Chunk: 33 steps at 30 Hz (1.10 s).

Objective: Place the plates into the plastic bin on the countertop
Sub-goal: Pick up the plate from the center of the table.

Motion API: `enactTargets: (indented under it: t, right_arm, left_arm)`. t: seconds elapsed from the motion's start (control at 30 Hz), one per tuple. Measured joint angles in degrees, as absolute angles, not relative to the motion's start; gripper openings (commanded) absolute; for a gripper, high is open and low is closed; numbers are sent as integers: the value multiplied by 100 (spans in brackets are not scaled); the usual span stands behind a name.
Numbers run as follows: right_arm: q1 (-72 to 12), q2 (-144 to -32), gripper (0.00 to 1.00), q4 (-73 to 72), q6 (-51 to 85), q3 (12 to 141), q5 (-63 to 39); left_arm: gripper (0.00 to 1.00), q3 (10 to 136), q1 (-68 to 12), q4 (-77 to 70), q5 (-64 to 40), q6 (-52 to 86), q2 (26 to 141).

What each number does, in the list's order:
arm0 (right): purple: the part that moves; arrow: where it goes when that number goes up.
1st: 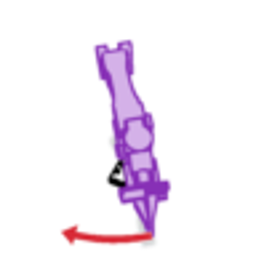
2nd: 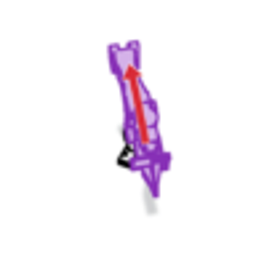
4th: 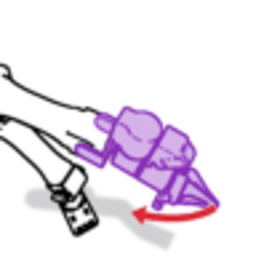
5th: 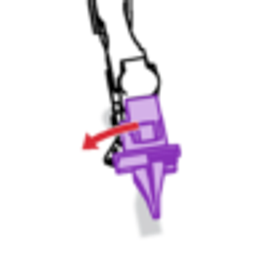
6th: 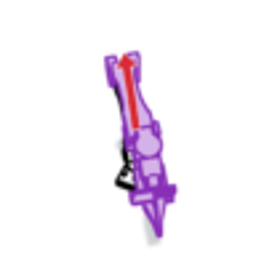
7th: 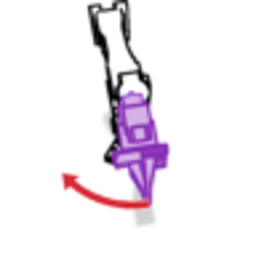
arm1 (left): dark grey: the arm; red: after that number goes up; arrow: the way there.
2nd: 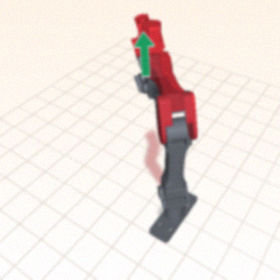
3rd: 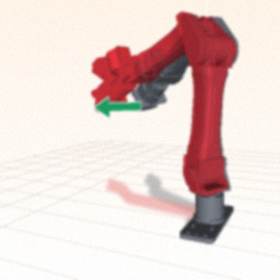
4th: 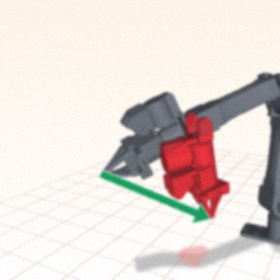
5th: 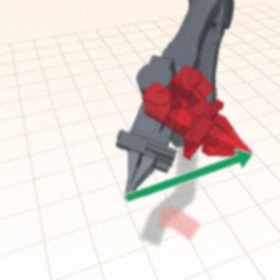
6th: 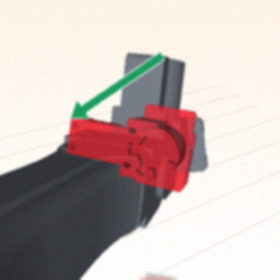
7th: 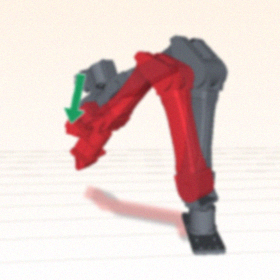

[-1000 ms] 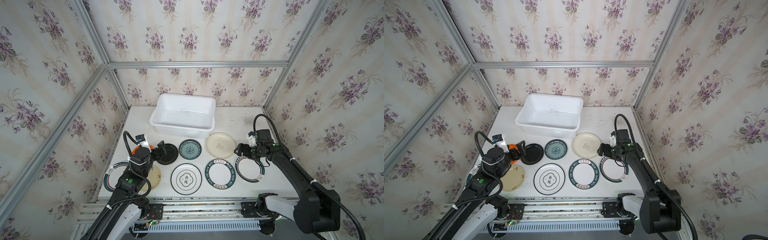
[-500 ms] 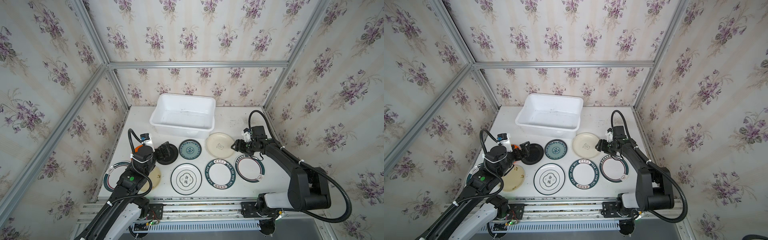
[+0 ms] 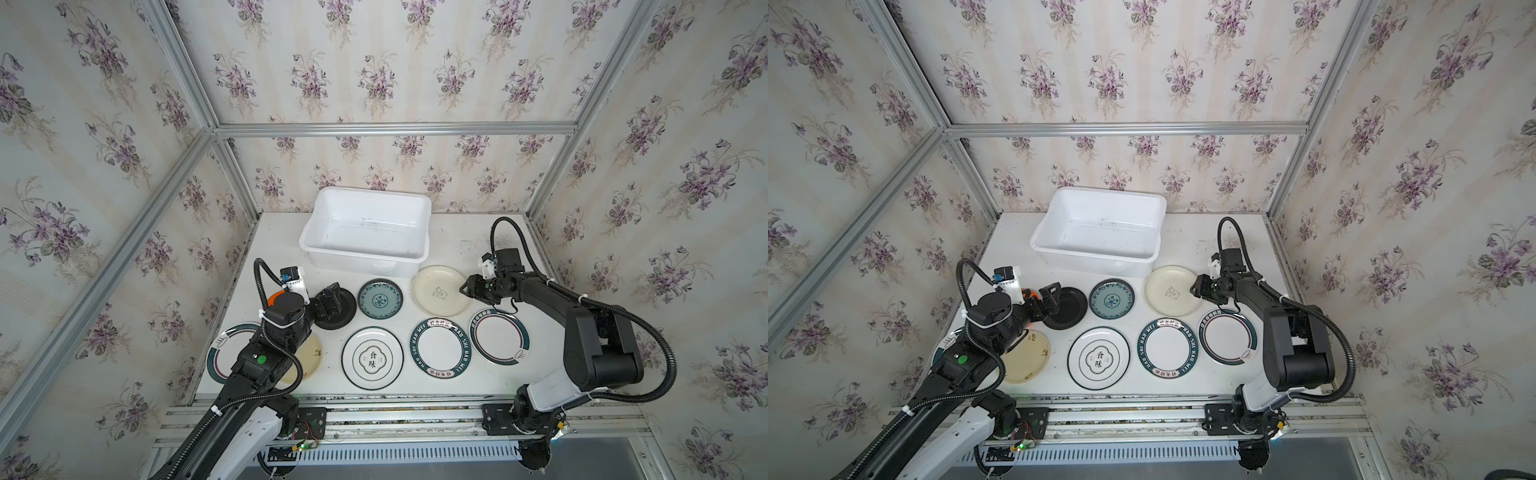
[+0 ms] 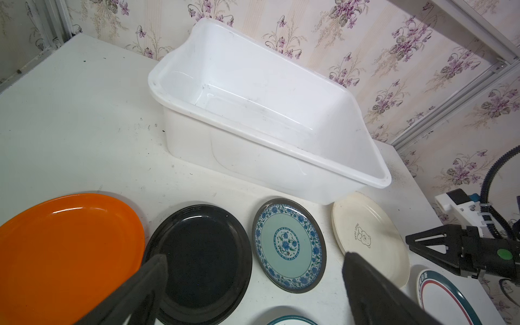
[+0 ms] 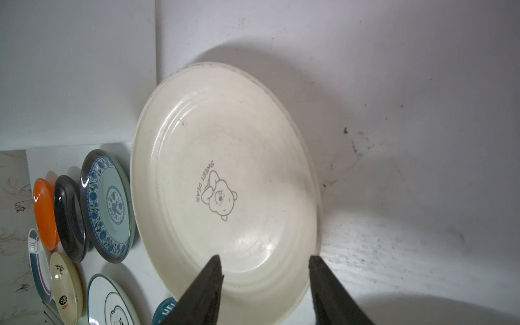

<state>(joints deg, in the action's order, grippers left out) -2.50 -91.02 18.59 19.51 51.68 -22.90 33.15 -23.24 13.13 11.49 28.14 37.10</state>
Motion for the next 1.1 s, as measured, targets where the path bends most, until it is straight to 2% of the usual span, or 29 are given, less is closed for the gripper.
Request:
enactTargets:
  t: [0.43, 0.77, 1.1]
  right_arm:
    - [-248, -9566, 40, 1612, 2119, 5288, -2305]
    - [-250, -9741, 37, 1433, 2209, 5319, -2349]
    - [-250, -9063, 38, 1852, 2049, 5363, -1763]
  left_arm:
    - [99, 3315, -2322, 1378, 1352, 2812, 3815]
    - [99, 3326, -2322, 1463, 1363, 2790, 3975]
    - [99, 3363, -2322, 1492, 1363, 2749, 3913]
